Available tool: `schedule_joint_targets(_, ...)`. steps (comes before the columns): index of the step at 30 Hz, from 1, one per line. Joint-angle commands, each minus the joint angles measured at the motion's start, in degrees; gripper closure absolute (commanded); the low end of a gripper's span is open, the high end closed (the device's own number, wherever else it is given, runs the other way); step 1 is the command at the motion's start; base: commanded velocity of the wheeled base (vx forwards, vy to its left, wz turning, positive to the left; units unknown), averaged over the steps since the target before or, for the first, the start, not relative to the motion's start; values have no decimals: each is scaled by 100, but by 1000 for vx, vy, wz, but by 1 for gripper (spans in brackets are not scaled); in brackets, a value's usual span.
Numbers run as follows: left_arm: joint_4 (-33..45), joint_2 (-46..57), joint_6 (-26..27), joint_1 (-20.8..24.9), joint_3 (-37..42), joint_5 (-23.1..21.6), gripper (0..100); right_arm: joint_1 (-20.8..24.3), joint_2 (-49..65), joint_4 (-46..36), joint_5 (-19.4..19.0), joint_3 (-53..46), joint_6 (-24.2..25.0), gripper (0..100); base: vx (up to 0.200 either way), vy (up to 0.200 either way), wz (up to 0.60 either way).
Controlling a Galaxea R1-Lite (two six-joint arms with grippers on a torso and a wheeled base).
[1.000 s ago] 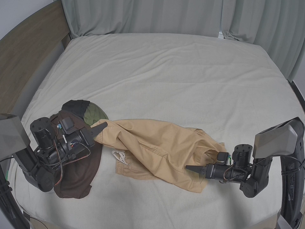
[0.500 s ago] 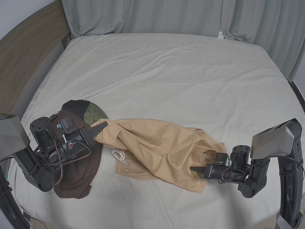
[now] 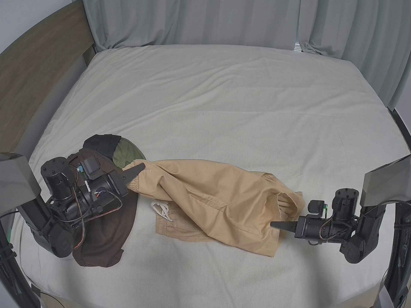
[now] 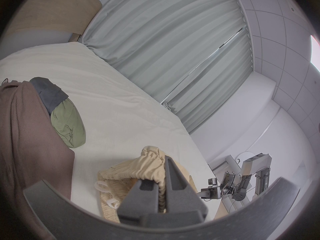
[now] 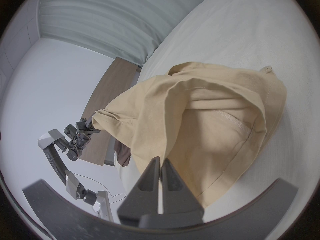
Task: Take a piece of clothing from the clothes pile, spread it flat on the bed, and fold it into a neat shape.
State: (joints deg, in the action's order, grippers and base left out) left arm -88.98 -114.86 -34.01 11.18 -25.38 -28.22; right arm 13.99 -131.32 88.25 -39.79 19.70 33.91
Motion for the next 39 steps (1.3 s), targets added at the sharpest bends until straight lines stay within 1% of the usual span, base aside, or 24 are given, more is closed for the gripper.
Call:
schedule_joint_targets(1,-5,-10,0,-2,-2,1,100,-2,159,-1,-55,-89,-8,100,0,0,0)
schedule_joint_targets(4,-5,-10,0,-2,-2,1,100,33,150,-1,-73,-89,-8,100,0,0,0)
schedule_joint_targets(8,-5,-10,0,-10,-11,1,100,42,133,-1,-336,-36,-8,100,0,0,0)
schedule_joint_targets(9,-5,-10,0,-10,-2,1,100,51,124,8,-345,-28,-16,0,0,0,0)
schedule_joint_targets(22,-5,7,-9,-10,-28,1,100,455,-69,17,-345,-72,-60,0,0,0,0)
schedule_joint_targets(32,-5,-1,-9,-10,-28,1,100,596,-184,26,-328,-63,-69,0,0,0,0)
schedule_joint_targets(38,-5,-1,-9,-10,-28,1,100,587,-236,35,-301,16,-113,0,0,0,0)
schedule_joint_targets(39,-5,-1,-9,-10,-28,1,100,587,-236,35,-301,16,-131,100,0,0,0)
